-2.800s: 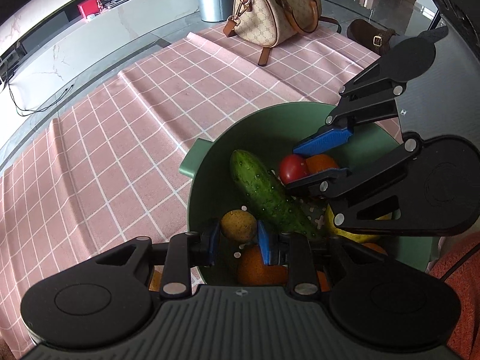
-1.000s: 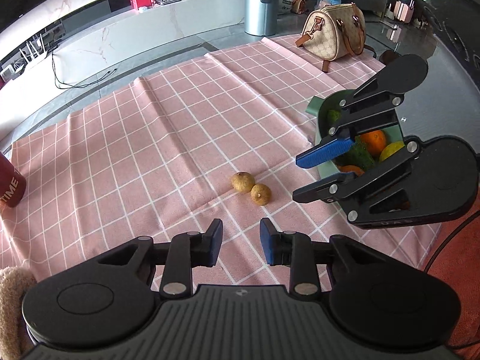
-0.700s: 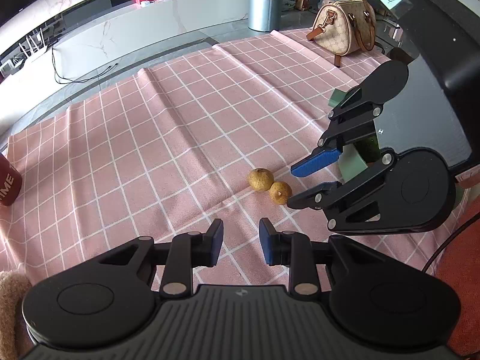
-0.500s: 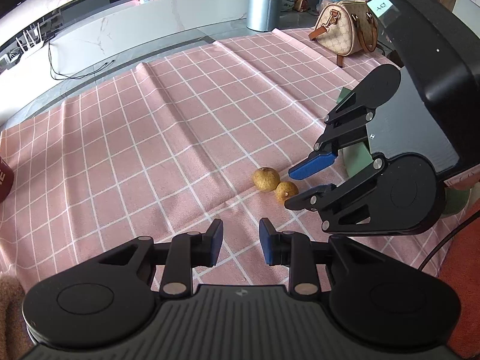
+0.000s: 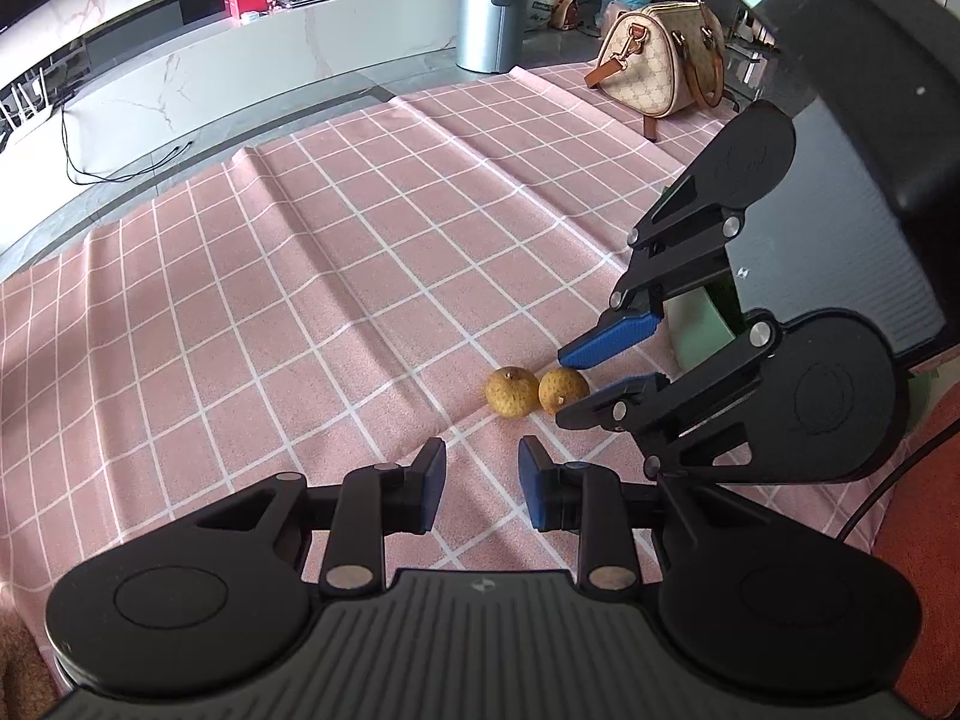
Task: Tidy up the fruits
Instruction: 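Grasp a longan with the right tool while the left tool grasps the other longan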
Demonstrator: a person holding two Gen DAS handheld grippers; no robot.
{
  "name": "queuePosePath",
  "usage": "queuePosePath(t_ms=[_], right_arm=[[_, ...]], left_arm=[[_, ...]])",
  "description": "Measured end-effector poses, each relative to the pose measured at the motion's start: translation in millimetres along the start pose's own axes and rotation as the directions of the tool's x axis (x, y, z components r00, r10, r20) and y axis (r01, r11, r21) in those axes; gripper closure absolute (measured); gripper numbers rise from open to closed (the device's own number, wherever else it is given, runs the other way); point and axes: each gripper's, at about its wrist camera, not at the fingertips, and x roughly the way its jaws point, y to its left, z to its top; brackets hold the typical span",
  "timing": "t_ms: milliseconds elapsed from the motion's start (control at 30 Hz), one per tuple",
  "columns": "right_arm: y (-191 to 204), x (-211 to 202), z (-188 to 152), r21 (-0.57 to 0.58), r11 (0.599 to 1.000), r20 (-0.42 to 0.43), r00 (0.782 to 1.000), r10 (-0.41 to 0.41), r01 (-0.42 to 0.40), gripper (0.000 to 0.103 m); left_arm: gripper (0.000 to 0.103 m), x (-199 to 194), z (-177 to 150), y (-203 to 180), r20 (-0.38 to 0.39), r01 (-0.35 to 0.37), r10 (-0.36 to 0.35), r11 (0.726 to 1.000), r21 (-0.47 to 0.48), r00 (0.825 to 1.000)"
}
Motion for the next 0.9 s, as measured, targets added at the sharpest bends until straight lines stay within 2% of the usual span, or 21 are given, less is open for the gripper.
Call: queuePosePath(t_ms=[233, 467, 633, 667, 733, 900], right_arm=[[-23, -22, 1, 0.001, 0.999, 0.028, 0.998, -0.054, 0.054, 0.085], [-40, -26, -5, 0.034, 0.999, 0.046, 0.998, -0.039, 0.037, 0.085], [-44, -23, -10, 0.063, 0.998, 0.063, 0.998, -0.002, -0.002, 0.085], [-45, -23, -11, 0.066, 0.998, 0.066, 0.998, 0.001, -0.006, 0.085], [-47, -23, -13, 0.077, 0.997, 0.077, 0.997, 0.011, -0.017, 0.085], [-50, -30, -18, 0.110, 0.993, 0.116, 0.993, 0.026, -0.039, 0.085]], left_arm=[[0.064, 24, 14, -10, -0.003, 0.017, -0.017, 1.000, 0.016, 1.000], [0.062, 50, 23, -18, -0.038, 0.005, -0.004, 1.000, 0.020, 0.999], [0.062, 60, 26, -22, -0.064, -0.035, 0.038, 0.998, 0.045, 0.997], [0.063, 61, 27, -23, -0.072, -0.036, 0.040, 0.998, 0.046, 0.997], [0.072, 63, 27, -23, -0.084, -0.037, 0.041, 0.998, 0.049, 0.996], [0.073, 57, 28, -23, -0.089, -0.037, 0.038, 0.999, 0.012, 0.995]])
